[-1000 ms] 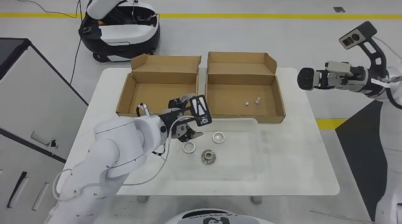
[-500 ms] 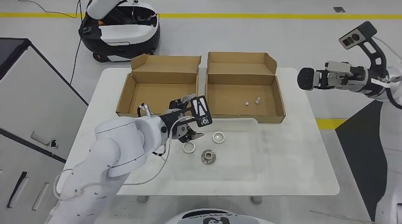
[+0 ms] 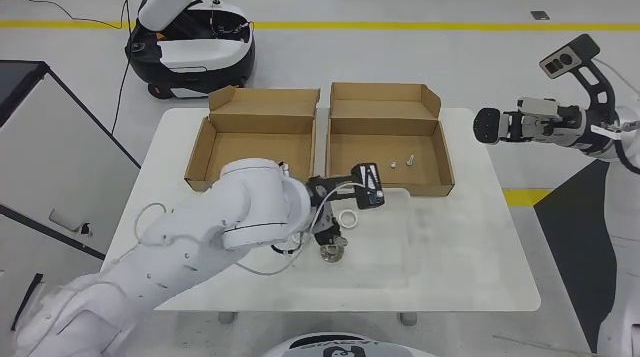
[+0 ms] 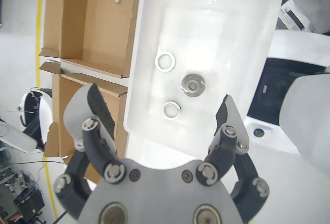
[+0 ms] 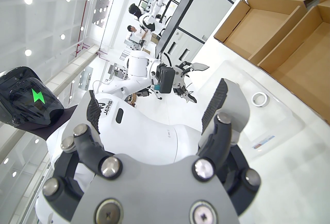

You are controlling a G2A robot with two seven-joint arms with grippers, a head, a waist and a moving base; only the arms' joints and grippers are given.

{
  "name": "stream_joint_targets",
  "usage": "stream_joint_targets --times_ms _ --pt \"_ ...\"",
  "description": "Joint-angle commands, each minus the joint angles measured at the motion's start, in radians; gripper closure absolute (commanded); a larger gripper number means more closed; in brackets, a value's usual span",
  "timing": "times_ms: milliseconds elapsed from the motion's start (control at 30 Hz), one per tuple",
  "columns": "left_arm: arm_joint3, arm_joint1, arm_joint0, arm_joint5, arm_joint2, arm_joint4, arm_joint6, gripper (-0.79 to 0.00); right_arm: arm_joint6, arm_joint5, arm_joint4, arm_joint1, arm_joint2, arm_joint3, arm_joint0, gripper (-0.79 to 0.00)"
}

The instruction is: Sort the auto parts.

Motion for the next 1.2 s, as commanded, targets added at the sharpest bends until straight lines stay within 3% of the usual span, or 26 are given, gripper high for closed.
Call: stream_joint_targets --times_ms 0,233,600,633,733,833,967,1167 --pt "0.028 -0.009 -0.081 0.022 0.064 -0.068 -0.021 -0.785 0.0 0.0 0.0 0.0 0.0 0.0 0.0 -0.785" --pt "0.137 -0.034 -0.197 0.058 0.191 -0.142 -0.021 -0.785 0.0 0.0 0.0 0.0 0.0 0.0 0.0 -0.785" --pt "0.267 -0.094 -0.294 0.091 0.337 -0.169 -0.021 -0.785 0.0 0.0 0.0 0.0 0.0 0.0 0.0 -0.785" --pt "0.278 -0.101 -0.299 0.09 0.349 -0.162 -0.021 -0.767 0.0 0.0 0.0 0.0 0.0 0.0 0.0 -0.785" --pt "0.305 -0.121 -0.309 0.092 0.376 -0.15 -0.02 -0.551 0.0 0.0 0.0 0.0 0.0 0.0 0.0 -0.785" --pt "0.334 -0.139 -0.311 0.088 0.396 -0.142 -0.013 -0.385 0.0 0.0 0.0 0.0 0.0 0.0 0.0 -0.785" --pt "0.363 -0.159 -0.308 0.077 0.419 -0.129 -0.001 -0.425 0.0 0.0 0.0 0.0 0.0 0.0 0.0 -0.785" --pt "0.4 -0.182 -0.297 0.048 0.449 -0.096 0.015 -0.339 0.0 0.0 0.0 0.0 0.0 0.0 0.0 -0.785"
